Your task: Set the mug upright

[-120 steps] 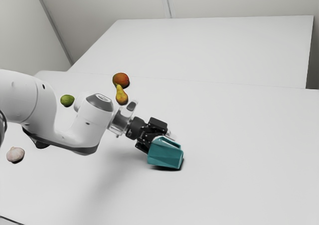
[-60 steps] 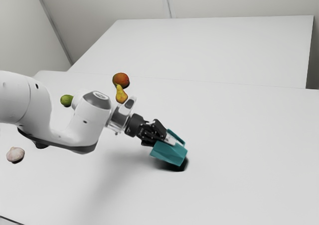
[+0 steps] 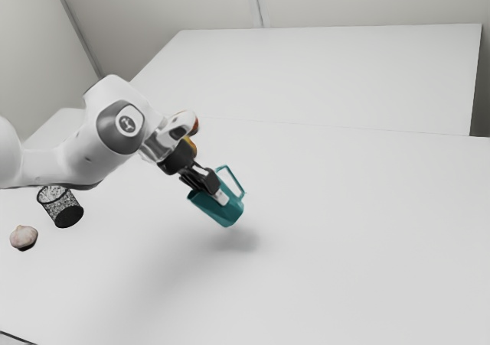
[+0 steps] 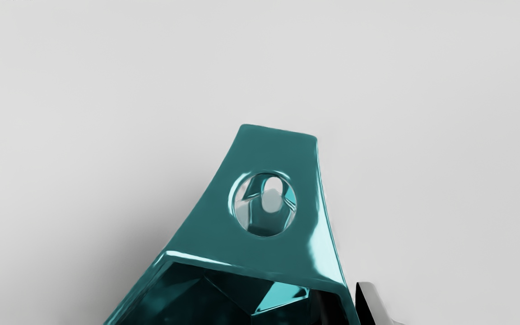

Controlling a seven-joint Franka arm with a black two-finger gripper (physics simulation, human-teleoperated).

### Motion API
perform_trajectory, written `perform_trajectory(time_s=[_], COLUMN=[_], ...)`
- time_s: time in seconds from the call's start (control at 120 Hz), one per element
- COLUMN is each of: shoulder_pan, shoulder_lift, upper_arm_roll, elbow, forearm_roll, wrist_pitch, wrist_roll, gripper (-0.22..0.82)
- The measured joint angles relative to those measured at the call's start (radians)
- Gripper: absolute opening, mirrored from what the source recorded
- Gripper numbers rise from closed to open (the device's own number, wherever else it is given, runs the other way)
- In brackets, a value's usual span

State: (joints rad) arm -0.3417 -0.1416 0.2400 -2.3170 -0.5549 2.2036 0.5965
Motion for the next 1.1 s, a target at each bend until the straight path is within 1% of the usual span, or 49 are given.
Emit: perform_trajectory(time_s=[0.1, 0.2, 0.283, 0.425, 0.583, 0.817, 0.942, 1.1], shoulder_pan=[0.011, 0.025, 0.037, 0.039, 0.029, 0.024, 0.027, 0.029], shoulder_lift=[-0.004, -0.001, 0.009, 0.070, 0.125, 0.195, 0.214, 0.215], upper_arm_roll=[0.007, 0.007, 0.012, 0.027, 0.029, 0.027, 0.027, 0.028], elbow=[0.028, 0.045, 0.050, 0.089, 0.115, 0.117, 0.117, 0.115], forearm_roll=[0.194, 0.342, 0.431, 0.530, 0.589, 0.608, 0.607, 0.603], wrist_pitch=[-0.022, -0.042, -0.050, -0.053, -0.034, 0.018, 0.041, 0.067], wrist_roll=[-0.058, -0.112, -0.150, -0.201, -0.243, -0.290, -0.309, -0.328], gripper=[-0.14, -0.14, -0.14, -0.15, -0.15, -0.15, -0.14, -0.14])
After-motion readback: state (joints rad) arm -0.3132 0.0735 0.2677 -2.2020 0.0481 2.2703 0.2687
